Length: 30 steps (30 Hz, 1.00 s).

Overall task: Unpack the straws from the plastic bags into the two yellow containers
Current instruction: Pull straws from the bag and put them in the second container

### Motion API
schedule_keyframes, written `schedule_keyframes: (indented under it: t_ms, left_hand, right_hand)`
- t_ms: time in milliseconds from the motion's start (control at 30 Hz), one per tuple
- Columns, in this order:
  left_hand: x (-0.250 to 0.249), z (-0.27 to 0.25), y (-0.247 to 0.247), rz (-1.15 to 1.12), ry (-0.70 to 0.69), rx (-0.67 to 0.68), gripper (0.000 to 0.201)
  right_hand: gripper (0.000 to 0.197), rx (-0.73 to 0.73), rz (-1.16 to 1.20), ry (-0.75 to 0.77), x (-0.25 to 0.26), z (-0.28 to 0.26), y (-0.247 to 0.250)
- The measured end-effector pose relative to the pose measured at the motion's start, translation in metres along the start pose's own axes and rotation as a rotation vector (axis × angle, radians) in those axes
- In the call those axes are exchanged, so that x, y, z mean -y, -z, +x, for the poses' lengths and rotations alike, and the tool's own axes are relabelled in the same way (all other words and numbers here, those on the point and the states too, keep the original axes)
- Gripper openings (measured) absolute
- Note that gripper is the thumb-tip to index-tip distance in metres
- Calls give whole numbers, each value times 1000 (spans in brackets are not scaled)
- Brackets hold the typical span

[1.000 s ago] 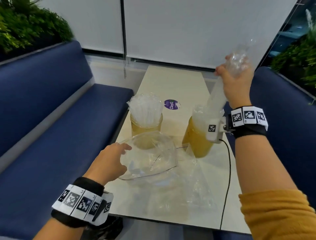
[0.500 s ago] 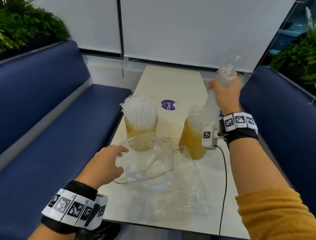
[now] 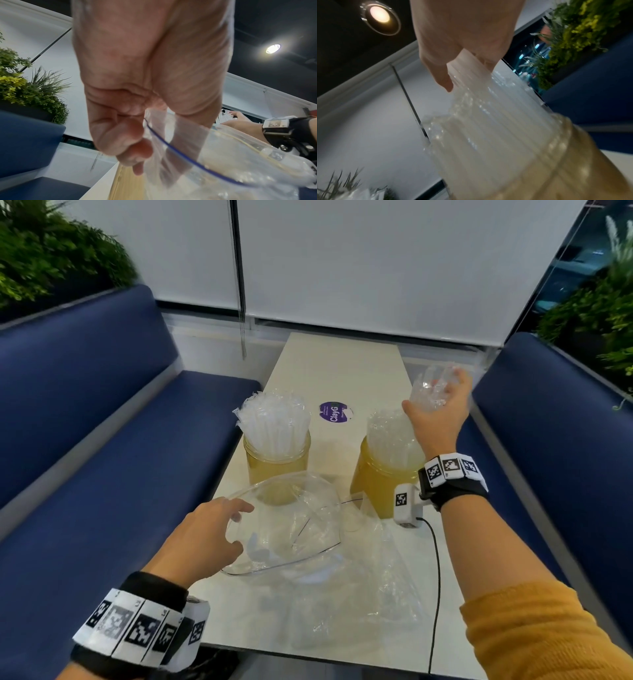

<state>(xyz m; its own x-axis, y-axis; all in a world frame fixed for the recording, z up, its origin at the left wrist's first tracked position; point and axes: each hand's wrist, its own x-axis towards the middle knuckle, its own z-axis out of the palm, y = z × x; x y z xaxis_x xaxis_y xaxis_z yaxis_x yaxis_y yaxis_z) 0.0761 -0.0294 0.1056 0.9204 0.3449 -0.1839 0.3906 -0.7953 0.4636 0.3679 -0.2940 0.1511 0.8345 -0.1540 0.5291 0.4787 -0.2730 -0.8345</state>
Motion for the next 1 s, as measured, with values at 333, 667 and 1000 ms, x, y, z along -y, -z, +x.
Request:
schedule_keyframes:
  t_ms: [333,667,1000]
  left_hand:
    - [-3,0,0,13,-24,7,59]
    - [-3,-2,0,16,-26,16,59]
    - [-3,-3,2,-10,-28,10,59]
  right_hand:
    - [48,301,-600,409,17,44,8]
    - [29,495,-767,328,-10,-21,-3]
    - [35,546,-879,469,31,10,-28]
